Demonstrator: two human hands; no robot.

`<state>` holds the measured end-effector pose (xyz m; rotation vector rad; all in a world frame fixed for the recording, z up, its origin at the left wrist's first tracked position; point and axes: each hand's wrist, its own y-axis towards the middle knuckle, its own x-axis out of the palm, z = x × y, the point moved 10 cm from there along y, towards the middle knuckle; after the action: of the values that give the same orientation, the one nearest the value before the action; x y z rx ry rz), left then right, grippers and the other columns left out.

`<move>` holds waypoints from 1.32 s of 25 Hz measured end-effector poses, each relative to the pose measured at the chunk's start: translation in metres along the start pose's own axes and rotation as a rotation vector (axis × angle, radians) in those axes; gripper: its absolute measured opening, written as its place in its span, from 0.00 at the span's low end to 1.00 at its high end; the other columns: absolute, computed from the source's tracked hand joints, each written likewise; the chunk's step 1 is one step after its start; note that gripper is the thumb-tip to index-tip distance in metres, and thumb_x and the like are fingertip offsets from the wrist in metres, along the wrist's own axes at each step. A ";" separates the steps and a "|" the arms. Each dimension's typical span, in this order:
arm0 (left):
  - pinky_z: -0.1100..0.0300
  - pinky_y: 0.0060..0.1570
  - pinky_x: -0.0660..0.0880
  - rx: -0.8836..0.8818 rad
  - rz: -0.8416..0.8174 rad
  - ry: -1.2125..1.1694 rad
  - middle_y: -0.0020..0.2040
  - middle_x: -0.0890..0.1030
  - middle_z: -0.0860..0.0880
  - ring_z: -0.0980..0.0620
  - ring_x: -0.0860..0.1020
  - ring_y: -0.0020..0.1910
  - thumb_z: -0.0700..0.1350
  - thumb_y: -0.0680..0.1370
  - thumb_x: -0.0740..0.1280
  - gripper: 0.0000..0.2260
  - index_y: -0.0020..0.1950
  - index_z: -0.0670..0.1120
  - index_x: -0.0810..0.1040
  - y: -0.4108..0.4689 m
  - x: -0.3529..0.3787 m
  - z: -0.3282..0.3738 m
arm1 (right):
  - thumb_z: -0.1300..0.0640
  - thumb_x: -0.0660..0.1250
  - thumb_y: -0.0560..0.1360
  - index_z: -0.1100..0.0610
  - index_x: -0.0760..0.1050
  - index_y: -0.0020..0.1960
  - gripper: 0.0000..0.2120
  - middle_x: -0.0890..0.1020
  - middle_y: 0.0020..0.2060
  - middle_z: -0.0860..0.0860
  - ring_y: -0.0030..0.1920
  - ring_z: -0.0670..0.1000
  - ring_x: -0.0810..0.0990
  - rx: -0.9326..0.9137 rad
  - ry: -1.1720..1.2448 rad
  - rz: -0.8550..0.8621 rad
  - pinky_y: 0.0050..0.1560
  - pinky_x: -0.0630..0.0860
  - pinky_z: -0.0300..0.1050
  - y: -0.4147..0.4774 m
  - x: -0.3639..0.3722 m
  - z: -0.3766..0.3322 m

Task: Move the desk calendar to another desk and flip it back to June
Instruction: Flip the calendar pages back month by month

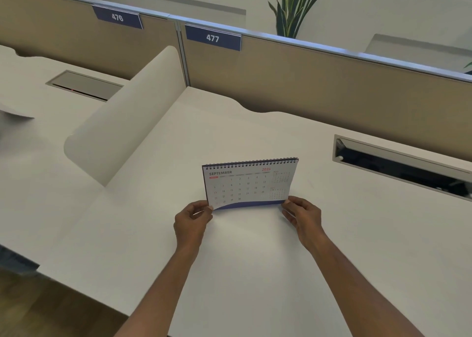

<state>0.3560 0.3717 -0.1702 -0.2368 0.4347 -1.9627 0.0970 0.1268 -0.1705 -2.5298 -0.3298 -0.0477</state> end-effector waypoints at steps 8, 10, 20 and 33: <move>0.53 0.49 0.84 -0.010 0.030 -0.049 0.40 0.89 0.45 0.50 0.87 0.37 0.40 0.69 0.83 0.11 0.47 0.42 0.86 -0.013 0.001 -0.001 | 0.70 0.73 0.74 0.68 0.79 0.57 0.12 0.84 0.49 0.62 0.50 0.60 0.83 0.015 0.155 -0.011 0.60 0.80 0.53 -0.005 -0.003 0.005; 0.53 0.50 0.84 -0.018 0.018 -0.062 0.42 0.89 0.42 0.49 0.87 0.38 0.38 0.69 0.83 0.11 0.47 0.39 0.86 -0.014 0.000 0.000 | 0.70 0.73 0.74 0.69 0.78 0.58 0.13 0.84 0.50 0.63 0.49 0.60 0.84 0.017 0.180 -0.014 0.57 0.82 0.51 -0.007 -0.004 0.005; 0.54 0.53 0.82 -0.006 -0.020 -0.042 0.45 0.90 0.45 0.49 0.86 0.44 0.42 0.69 0.83 0.09 0.44 0.42 0.88 -0.016 -0.004 0.002 | 0.71 0.73 0.73 0.67 0.82 0.51 0.07 0.86 0.48 0.64 0.44 0.57 0.88 0.030 0.211 -0.037 0.46 0.85 0.45 -0.010 -0.006 0.007; 0.57 0.46 0.85 -0.046 -0.226 -0.206 0.49 0.89 0.38 0.42 0.89 0.50 0.32 0.72 0.78 0.10 0.52 0.34 0.85 -0.027 0.010 0.009 | 0.70 0.73 0.75 0.66 0.79 0.54 0.09 0.84 0.49 0.62 0.47 0.58 0.85 0.059 0.186 -0.013 0.53 0.82 0.50 -0.018 -0.007 0.002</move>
<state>0.3328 0.3704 -0.1512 -0.5316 0.3298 -2.1229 0.0852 0.1410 -0.1631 -2.4420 -0.2688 -0.2723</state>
